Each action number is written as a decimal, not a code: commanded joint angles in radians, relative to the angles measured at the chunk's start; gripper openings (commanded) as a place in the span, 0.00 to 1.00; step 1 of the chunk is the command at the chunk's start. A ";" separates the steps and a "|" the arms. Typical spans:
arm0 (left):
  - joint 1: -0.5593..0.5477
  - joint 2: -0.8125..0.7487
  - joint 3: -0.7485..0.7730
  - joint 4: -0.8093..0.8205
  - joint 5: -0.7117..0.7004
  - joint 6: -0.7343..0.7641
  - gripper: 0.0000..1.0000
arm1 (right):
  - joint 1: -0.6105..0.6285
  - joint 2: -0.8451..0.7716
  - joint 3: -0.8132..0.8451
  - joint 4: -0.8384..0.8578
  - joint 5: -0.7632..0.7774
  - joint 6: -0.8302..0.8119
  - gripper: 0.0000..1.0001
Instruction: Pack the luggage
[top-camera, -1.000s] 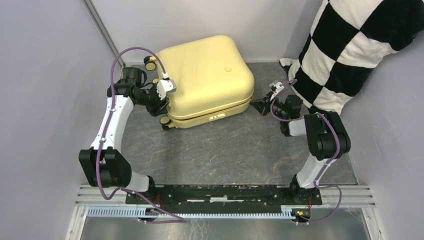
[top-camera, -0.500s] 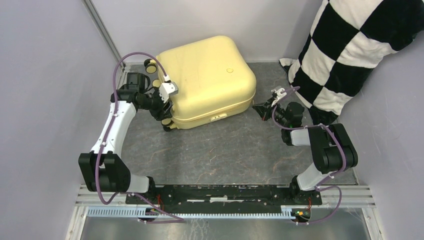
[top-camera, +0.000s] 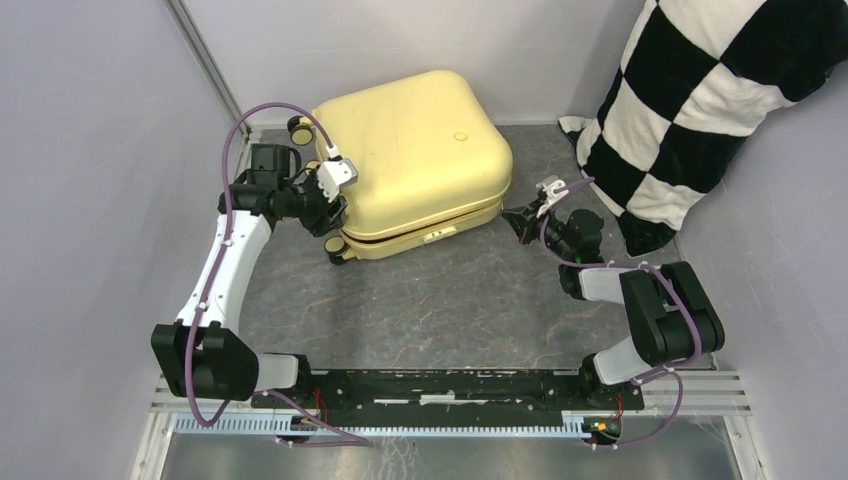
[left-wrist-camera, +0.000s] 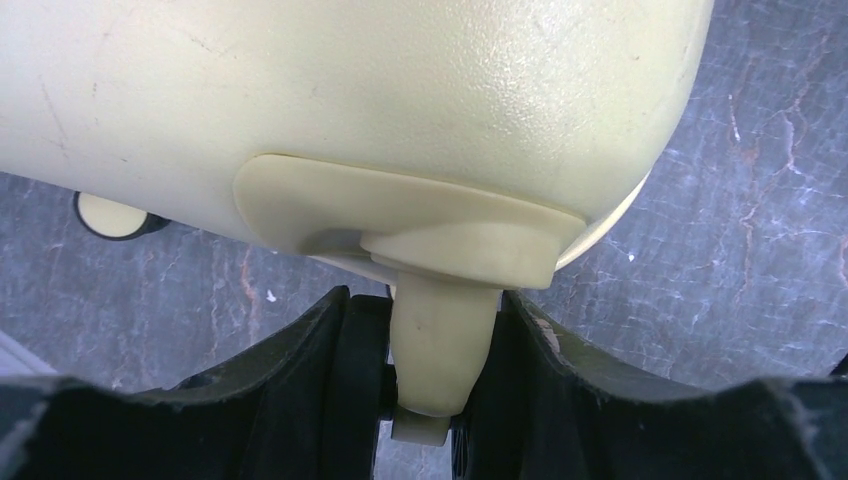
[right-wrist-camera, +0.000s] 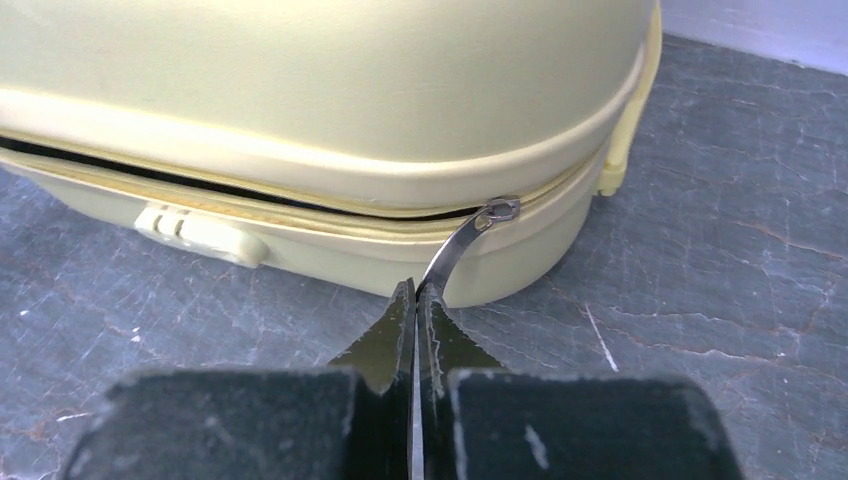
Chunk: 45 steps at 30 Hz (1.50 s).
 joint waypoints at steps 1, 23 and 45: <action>0.009 -0.057 0.039 0.298 -0.108 -0.205 0.02 | 0.059 -0.071 -0.061 0.028 -0.096 -0.020 0.00; 0.006 -0.097 0.007 0.272 -0.061 -0.201 0.02 | -0.003 -0.136 -0.067 -0.095 0.130 0.012 0.51; 0.006 -0.109 -0.008 0.202 -0.019 -0.142 0.02 | -0.071 0.200 0.291 -0.164 -0.124 -0.044 0.58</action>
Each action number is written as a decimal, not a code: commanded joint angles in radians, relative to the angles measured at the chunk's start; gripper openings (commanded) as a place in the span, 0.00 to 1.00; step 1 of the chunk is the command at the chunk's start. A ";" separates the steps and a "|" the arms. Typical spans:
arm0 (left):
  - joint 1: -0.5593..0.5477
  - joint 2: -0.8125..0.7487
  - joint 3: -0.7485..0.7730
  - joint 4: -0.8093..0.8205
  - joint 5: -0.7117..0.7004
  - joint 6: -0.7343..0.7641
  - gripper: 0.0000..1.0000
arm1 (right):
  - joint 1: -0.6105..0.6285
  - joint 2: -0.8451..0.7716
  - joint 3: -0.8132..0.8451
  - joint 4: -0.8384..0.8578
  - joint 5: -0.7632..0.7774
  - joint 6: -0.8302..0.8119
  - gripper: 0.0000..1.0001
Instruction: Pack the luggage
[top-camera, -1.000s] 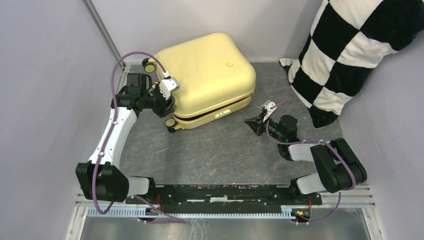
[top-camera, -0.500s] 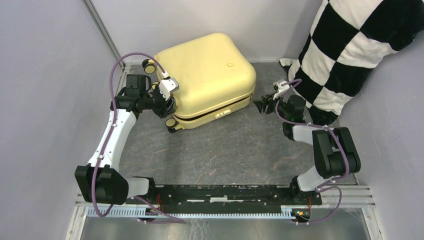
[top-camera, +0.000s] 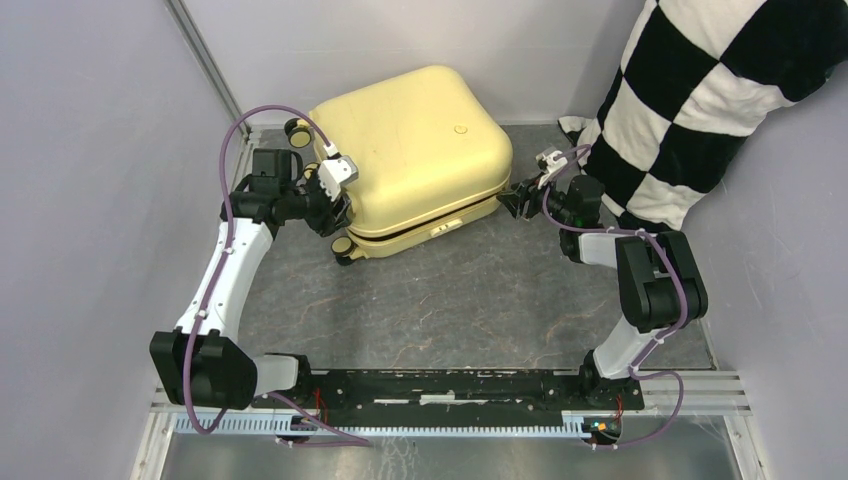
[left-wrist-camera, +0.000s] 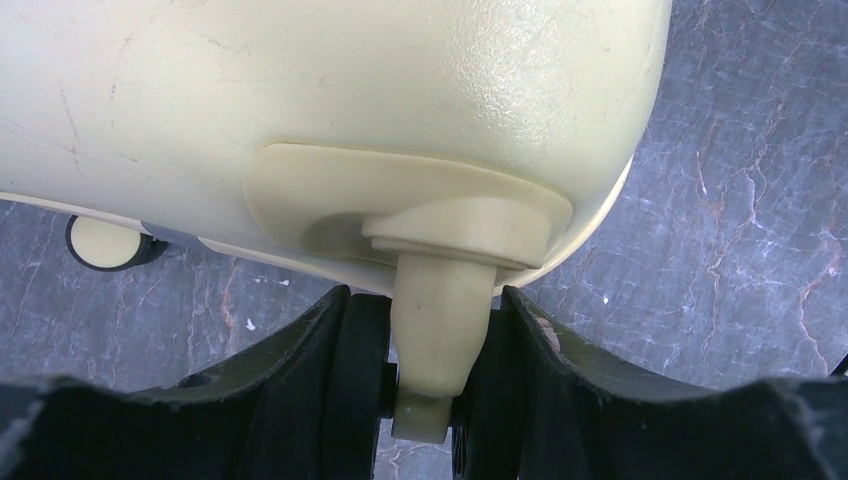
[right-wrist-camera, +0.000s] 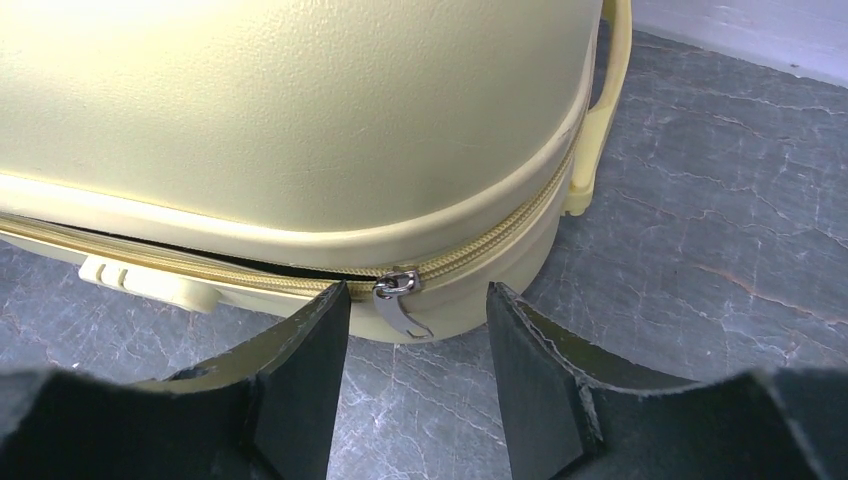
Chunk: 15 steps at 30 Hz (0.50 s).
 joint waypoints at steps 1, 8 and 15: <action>0.023 -0.065 0.050 0.102 -0.033 -0.032 0.02 | 0.006 0.037 0.022 0.023 -0.016 -0.002 0.58; 0.023 -0.066 0.051 0.102 -0.032 -0.028 0.02 | 0.007 0.059 0.025 0.033 -0.022 0.021 0.45; 0.022 -0.072 0.050 0.102 -0.033 -0.021 0.02 | 0.005 0.004 -0.039 0.034 -0.012 0.010 0.55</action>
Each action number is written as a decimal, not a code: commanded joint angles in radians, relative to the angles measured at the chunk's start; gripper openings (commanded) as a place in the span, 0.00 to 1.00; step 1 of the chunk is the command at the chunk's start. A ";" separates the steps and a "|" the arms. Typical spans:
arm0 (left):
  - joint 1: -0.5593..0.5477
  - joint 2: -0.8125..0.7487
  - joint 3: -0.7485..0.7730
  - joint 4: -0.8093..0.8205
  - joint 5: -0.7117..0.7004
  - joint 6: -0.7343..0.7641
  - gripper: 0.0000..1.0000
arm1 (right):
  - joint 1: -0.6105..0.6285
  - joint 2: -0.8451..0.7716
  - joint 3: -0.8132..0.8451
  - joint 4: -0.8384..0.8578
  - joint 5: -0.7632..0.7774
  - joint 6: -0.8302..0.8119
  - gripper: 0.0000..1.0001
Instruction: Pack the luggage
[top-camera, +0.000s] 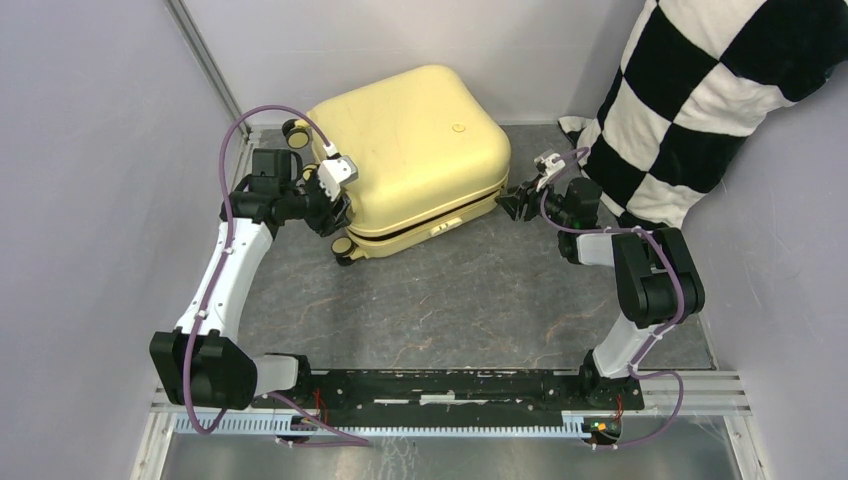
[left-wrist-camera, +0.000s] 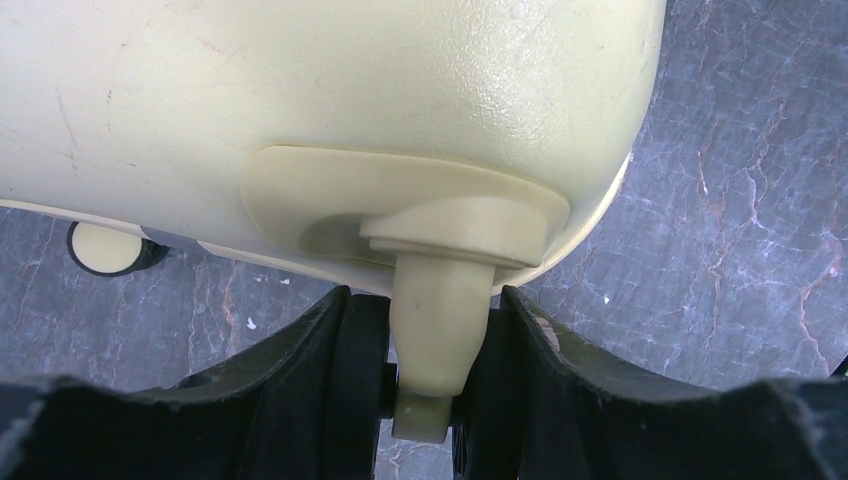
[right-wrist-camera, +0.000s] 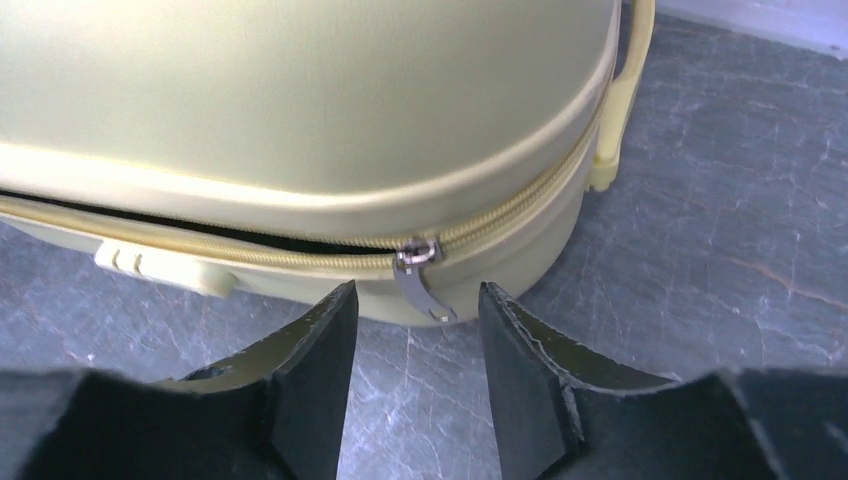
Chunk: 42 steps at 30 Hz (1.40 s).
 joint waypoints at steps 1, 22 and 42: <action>0.022 -0.074 0.051 0.102 -0.035 -0.020 0.02 | 0.003 -0.036 -0.048 -0.009 0.032 -0.034 0.56; 0.023 -0.074 0.058 0.095 -0.024 -0.010 0.02 | 0.004 0.073 0.107 -0.042 0.020 -0.011 0.52; 0.023 -0.081 0.042 0.095 -0.018 -0.003 0.02 | 0.003 0.041 0.047 0.062 0.000 0.026 0.00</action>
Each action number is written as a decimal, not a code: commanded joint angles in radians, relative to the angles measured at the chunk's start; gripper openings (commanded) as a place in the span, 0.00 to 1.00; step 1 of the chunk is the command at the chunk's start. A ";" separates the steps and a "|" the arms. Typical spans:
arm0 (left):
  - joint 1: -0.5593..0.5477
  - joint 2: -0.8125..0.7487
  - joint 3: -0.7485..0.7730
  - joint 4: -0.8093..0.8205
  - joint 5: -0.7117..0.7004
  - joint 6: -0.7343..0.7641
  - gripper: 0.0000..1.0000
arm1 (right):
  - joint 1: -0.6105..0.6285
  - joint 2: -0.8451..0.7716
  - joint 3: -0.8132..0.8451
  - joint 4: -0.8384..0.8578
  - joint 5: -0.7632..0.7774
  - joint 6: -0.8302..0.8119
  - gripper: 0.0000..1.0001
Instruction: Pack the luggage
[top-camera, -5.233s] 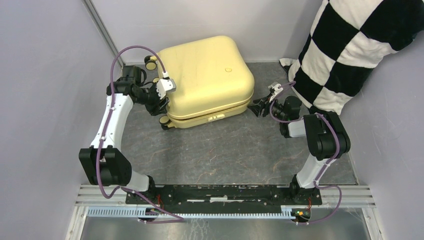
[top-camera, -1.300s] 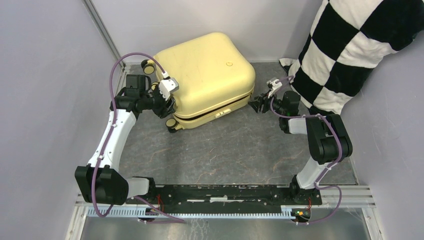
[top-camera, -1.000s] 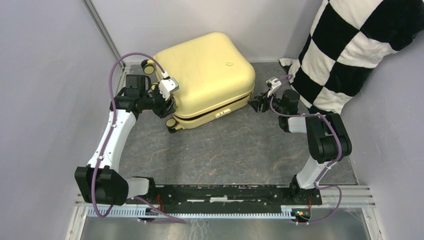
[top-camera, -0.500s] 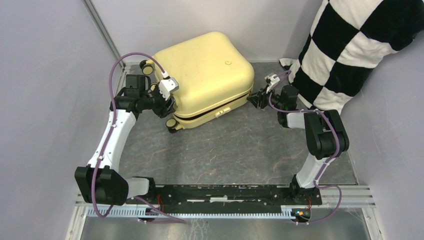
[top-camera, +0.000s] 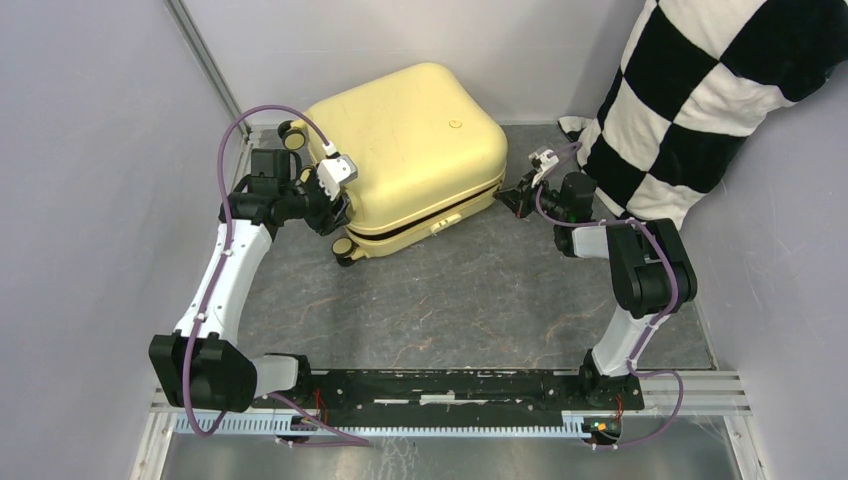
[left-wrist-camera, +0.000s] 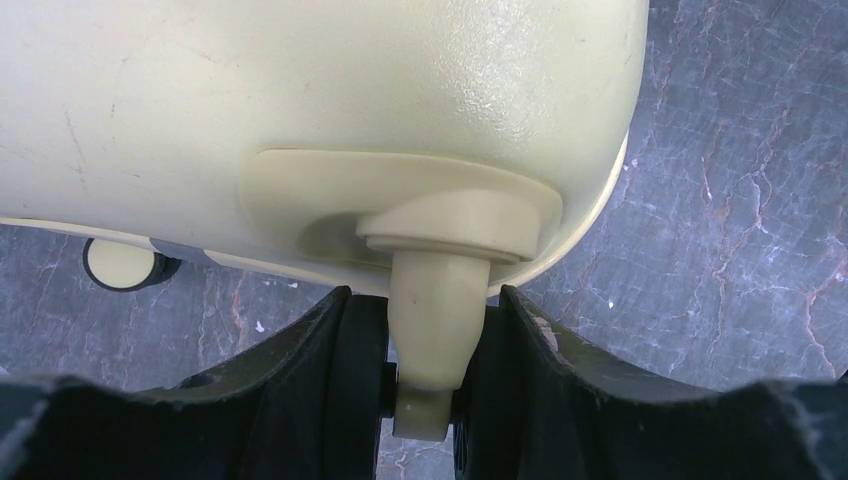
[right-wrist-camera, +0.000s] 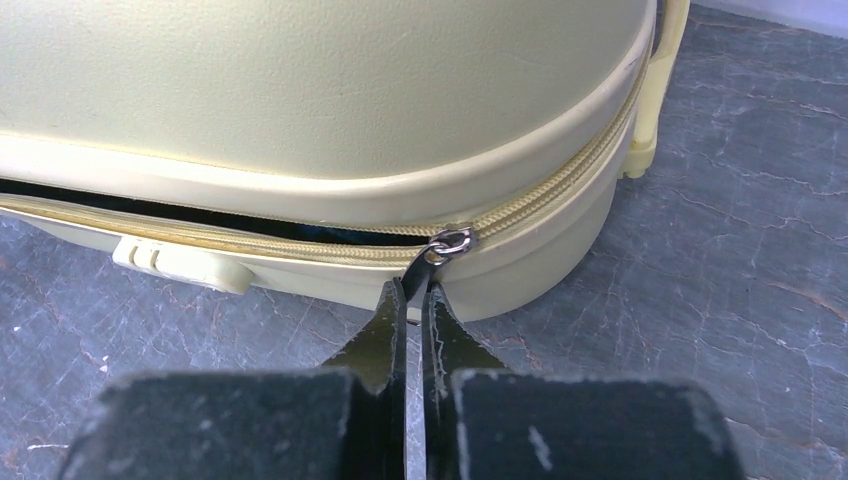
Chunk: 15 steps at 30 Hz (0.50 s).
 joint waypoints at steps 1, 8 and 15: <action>0.023 -0.072 0.041 0.084 -0.019 -0.004 0.02 | -0.001 -0.033 -0.020 0.088 0.031 0.017 0.00; 0.022 -0.081 0.029 0.098 -0.018 -0.019 0.02 | 0.004 -0.084 -0.081 0.115 0.022 0.022 0.00; 0.023 -0.080 0.029 0.111 -0.014 -0.038 0.02 | 0.060 -0.124 -0.134 0.100 0.020 -0.012 0.00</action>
